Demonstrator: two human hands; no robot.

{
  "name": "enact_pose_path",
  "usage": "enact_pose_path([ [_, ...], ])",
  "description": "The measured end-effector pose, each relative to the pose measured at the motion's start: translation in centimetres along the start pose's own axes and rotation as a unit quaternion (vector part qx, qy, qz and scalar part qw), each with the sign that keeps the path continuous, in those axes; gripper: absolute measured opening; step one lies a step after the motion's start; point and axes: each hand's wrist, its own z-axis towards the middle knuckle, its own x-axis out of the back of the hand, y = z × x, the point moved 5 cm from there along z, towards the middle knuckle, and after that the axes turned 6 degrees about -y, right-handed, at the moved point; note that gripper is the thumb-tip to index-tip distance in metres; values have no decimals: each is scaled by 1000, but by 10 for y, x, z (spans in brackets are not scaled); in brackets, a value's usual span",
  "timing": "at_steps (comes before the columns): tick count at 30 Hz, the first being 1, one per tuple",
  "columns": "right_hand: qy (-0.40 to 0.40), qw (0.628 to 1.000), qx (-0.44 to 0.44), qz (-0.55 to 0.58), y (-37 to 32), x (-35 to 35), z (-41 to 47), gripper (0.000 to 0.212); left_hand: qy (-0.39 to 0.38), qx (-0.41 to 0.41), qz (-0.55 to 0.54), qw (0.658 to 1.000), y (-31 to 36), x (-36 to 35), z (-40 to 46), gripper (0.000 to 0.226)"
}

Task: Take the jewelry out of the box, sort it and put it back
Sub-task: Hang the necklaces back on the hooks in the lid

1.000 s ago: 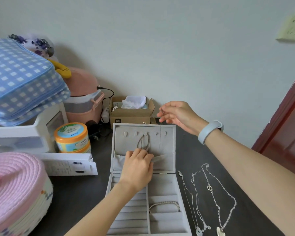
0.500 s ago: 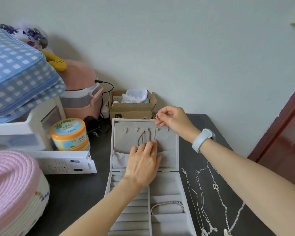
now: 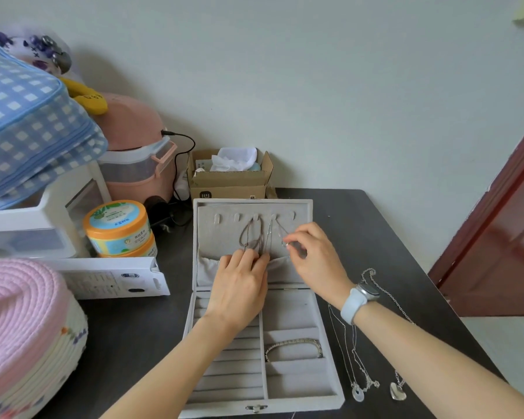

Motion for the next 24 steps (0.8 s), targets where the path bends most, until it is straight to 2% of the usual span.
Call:
enact_pose_path([
  [3,-10,1000,-6,-29,-2,0,-13,19,-10,5,-10,1000,-3,4,-3,34],
  [8,-2,999,-34,-1,6,25,-40,24,-32,49,-24,998,0,15,-8,36],
  [12,7,994,-110,-10,30,52,-68,24,-52,56,-74,994,31,23,-20,37],
  [14,8,987,-158,-18,47,63,-83,24,-87,33,-108,990,58,21,-29,38],
  [17,7,968,-247,-44,82,75,-101,22,-198,16,-128,972,94,9,-39,47],
  [21,-20,934,-352,-59,123,80,-112,20,-320,43,-122,938,112,-10,-53,92],
  [23,-52,918,-388,-59,132,76,-111,24,-337,66,-125,931,110,-15,-56,95],
  [24,-72,909,-405,-67,134,75,-109,26,-335,71,-120,932,110,-14,-56,89],
])
